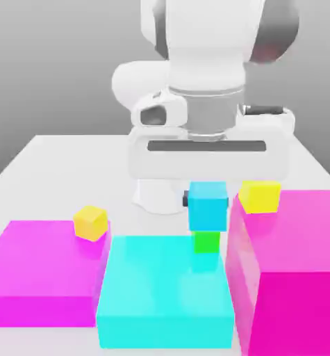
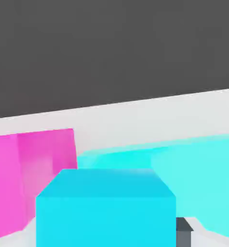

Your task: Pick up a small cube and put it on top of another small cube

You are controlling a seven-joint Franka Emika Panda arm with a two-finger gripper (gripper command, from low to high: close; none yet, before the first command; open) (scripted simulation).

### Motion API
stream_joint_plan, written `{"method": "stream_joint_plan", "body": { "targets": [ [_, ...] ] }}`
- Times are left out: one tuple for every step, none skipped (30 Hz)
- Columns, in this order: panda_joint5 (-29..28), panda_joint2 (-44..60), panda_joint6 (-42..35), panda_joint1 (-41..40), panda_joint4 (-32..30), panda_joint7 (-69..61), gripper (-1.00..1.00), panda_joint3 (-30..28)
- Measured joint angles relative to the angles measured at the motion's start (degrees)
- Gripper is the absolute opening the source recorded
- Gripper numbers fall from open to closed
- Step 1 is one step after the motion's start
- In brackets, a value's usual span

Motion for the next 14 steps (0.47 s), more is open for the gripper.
{"method": "stream_joint_plan", "body": {
  "targets": [
    [0.29, -2.04, -1.32, 0.90, -0.71, 0.25, -1.00, 0.85],
    [0.61, -4.08, -2.64, 1.80, -1.42, 0.49, -1.00, 1.70],
    [0.95, -6.13, -3.97, 2.72, -2.14, 0.72, -1.00, 2.53],
    [1.30, -8.17, -5.29, 3.67, -2.85, 0.94, -1.00, 3.35],
    [1.66, -10.21, -6.61, 4.61, -3.56, 1.14, -1.00, 4.16],
    [2.03, -12.26, -7.93, 5.59, -4.28, 1.35, -1.00, 4.94],
    [2.29, -12.90, -7.47, 6.09, -5.37, 1.46, -1.00, 5.51],
    [2.48, -12.74, -6.03, 6.31, -6.66, 1.53, -1.00, 5.96],
    [2.65, -12.18, -4.04, 6.42, -8.09, 1.55, -1.00, 6.33],
    [2.81, -11.43, -1.81, 6.45, -9.56, 1.55, -1.00, 6.69],
    [2.93, -10.68, 0.26, 6.46, -10.88, 1.55, 1.00, 6.99],
    [2.94, -10.68, 0.26, 6.46, -10.88, 1.55, 1.00, 6.99],
    [2.94, -10.68, 0.26, 6.46, -10.88, 1.55, 1.00, 6.99],
    [2.94, -10.68, 0.26, 6.46, -10.88, 1.55, 1.00, 6.99]
  ]
}}
